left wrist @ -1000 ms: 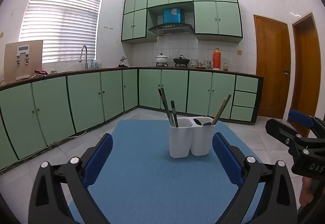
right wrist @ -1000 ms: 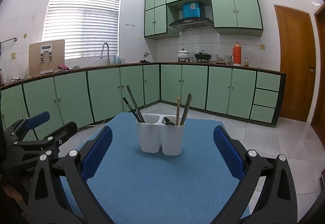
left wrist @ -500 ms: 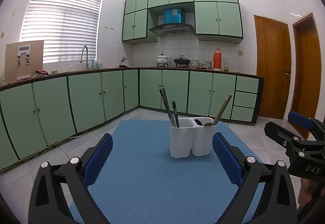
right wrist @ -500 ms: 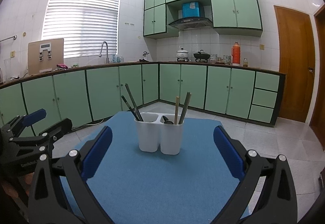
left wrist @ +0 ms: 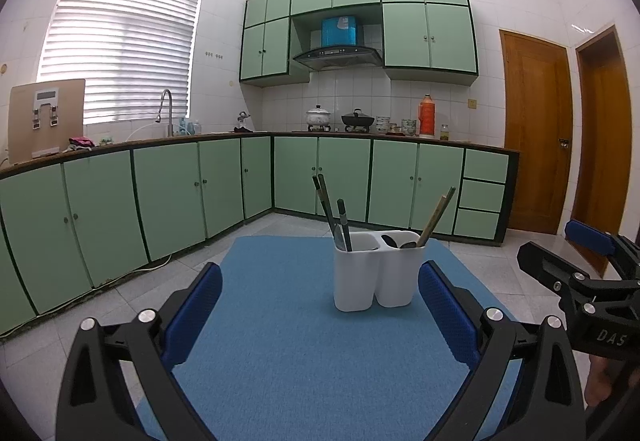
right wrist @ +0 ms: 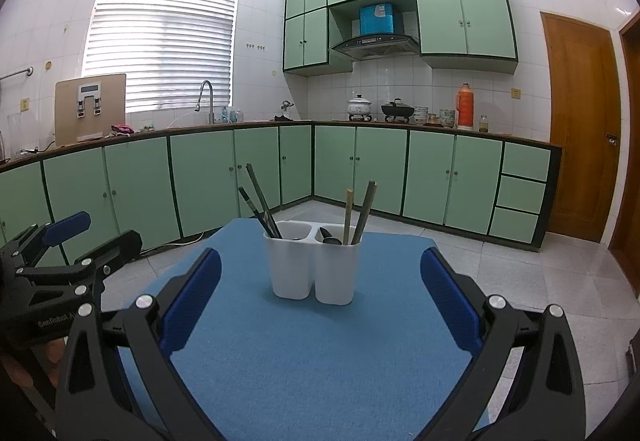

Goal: Organize utensils

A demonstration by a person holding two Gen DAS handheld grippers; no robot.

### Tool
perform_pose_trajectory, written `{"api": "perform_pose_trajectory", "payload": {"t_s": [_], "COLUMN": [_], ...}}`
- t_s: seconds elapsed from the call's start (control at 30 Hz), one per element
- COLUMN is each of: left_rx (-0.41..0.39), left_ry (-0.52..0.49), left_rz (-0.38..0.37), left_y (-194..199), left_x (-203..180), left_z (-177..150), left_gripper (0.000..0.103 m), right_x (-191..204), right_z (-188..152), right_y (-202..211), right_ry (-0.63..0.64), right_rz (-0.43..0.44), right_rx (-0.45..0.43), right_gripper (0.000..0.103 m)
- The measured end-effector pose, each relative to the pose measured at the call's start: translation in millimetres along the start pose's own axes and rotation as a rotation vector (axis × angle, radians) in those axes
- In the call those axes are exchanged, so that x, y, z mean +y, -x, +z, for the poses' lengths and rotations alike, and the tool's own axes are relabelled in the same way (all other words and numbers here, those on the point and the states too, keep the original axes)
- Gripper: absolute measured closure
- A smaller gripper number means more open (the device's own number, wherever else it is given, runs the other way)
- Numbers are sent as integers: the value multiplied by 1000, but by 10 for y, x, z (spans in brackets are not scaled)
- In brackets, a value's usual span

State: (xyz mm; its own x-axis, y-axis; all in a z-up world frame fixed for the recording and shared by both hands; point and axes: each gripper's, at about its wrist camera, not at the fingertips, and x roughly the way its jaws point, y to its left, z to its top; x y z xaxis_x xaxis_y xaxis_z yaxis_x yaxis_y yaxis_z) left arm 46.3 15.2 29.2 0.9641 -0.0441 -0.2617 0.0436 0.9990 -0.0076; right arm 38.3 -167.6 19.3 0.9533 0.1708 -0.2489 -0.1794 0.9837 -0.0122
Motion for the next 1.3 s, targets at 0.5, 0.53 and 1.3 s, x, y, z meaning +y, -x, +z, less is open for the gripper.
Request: {"api": "perform_pose_trajectory", "payload": {"t_s": [0.5, 0.53, 1.3], "left_rx": [0, 1, 12], "left_ry": [-4, -4, -8], "left_rz": [3, 3, -3], "left_y": [-2, -5, -25], "left_x": [-15, -16, -1], "left_z": [8, 8, -9], "left_gripper": [7, 7, 7], "right_x": [0, -1, -2], "right_z": [5, 5, -1], "right_y": [0, -1, -8], "right_ry": [0, -1, 3], "right_rz": [1, 1, 0], "right_rx": [0, 1, 4], "right_gripper": [6, 6, 6]}}
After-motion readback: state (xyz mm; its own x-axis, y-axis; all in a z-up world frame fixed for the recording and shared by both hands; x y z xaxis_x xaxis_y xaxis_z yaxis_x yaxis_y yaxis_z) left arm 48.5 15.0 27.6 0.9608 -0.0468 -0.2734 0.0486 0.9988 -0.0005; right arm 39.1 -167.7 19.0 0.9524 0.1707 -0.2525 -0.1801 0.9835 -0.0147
